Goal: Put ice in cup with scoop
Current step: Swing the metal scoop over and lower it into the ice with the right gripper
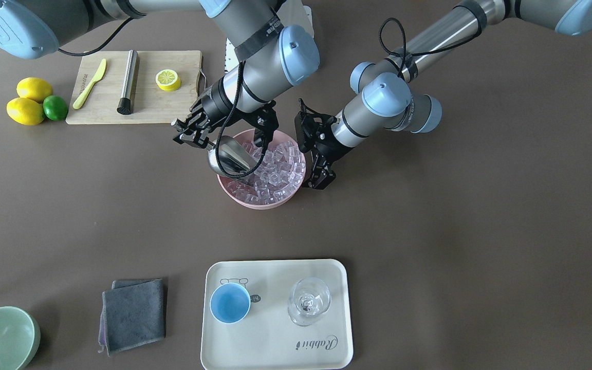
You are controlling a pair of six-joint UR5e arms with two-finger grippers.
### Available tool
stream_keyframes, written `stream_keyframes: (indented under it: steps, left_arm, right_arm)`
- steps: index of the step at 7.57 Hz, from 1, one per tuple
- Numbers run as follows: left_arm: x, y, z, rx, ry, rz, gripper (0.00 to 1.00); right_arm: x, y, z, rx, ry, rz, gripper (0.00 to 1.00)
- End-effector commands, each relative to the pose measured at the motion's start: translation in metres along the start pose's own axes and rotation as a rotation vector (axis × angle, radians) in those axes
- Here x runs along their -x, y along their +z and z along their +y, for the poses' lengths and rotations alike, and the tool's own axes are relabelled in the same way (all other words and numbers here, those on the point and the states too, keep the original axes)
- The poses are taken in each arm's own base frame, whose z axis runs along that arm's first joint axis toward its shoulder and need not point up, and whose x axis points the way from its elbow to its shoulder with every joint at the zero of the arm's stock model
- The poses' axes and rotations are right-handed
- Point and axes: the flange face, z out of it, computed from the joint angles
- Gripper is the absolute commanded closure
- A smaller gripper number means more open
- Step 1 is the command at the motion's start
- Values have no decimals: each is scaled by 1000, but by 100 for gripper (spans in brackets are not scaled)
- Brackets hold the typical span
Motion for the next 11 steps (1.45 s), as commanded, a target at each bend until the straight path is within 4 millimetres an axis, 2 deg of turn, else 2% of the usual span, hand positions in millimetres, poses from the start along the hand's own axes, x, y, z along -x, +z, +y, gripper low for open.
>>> stream_keyframes:
  steps: [1,4,6,7,9,11]
  left_arm:
    - [-1,1,-1,0,-1,1,2]
    - [-1,0,-4,-3,-1,1,2]
    - [-1,0,-9,-4,-2,1,2]
    - [-1,0,-11,-7,0,2,2]
    - [-1,0,-10,-6,-1,1,2]
    - [0,-1,-11,-6,-1,1,2]
  right_arm:
    - [7,32,18,-119,16,11,100]
    - [13,34,21,-224,45,-15,100]
    - [16,54,18,-334,104,-39,100]
    - [16,56,18,-347,115,-38,100]
    - [18,63,23,-404,134,-32,100]
    - [22,71,36,-466,132,-25,100]
